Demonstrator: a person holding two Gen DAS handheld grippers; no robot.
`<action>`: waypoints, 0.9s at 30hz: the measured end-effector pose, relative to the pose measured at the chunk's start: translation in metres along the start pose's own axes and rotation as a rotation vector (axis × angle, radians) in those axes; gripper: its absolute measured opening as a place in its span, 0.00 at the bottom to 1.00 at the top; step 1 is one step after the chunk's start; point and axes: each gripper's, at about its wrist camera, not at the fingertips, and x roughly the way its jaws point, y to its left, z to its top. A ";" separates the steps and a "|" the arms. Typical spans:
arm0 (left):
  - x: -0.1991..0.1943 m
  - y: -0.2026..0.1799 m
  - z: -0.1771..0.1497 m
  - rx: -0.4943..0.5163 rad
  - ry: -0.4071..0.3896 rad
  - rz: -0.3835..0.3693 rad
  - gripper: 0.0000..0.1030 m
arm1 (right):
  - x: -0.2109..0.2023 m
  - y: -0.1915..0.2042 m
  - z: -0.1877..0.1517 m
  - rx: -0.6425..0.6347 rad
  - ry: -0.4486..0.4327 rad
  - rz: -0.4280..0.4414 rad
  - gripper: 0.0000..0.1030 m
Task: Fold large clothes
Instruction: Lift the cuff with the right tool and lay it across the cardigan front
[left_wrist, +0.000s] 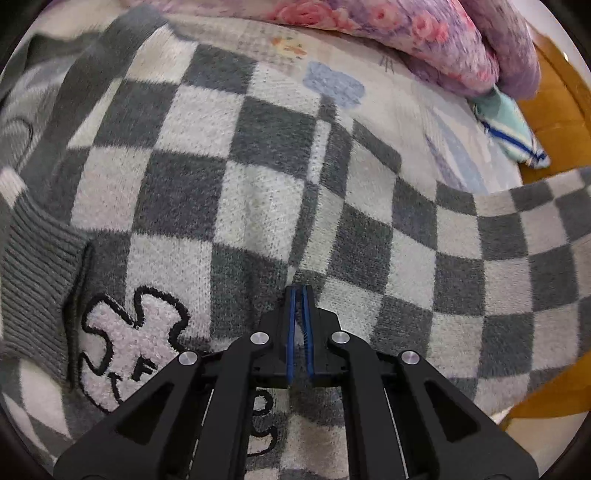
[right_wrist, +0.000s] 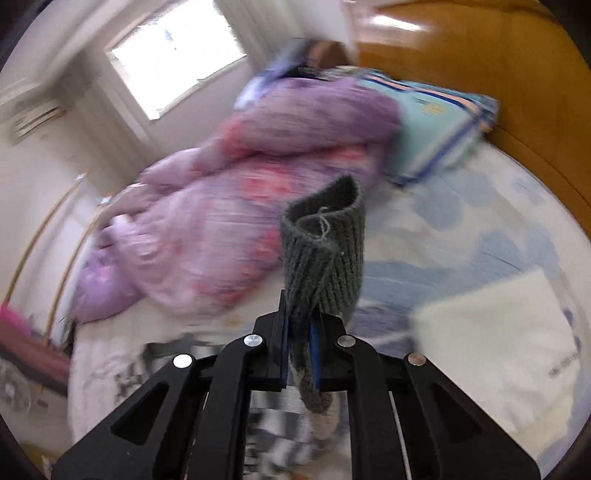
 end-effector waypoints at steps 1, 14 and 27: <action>-0.002 0.002 0.000 -0.004 0.001 -0.007 0.05 | 0.009 0.017 0.002 -0.022 0.008 0.021 0.08; -0.189 0.093 0.006 -0.079 -0.215 0.186 0.01 | 0.100 0.202 -0.055 -0.240 0.214 0.261 0.08; -0.295 0.203 -0.015 -0.223 -0.326 0.442 0.05 | 0.196 0.296 -0.197 -0.348 0.632 0.369 0.29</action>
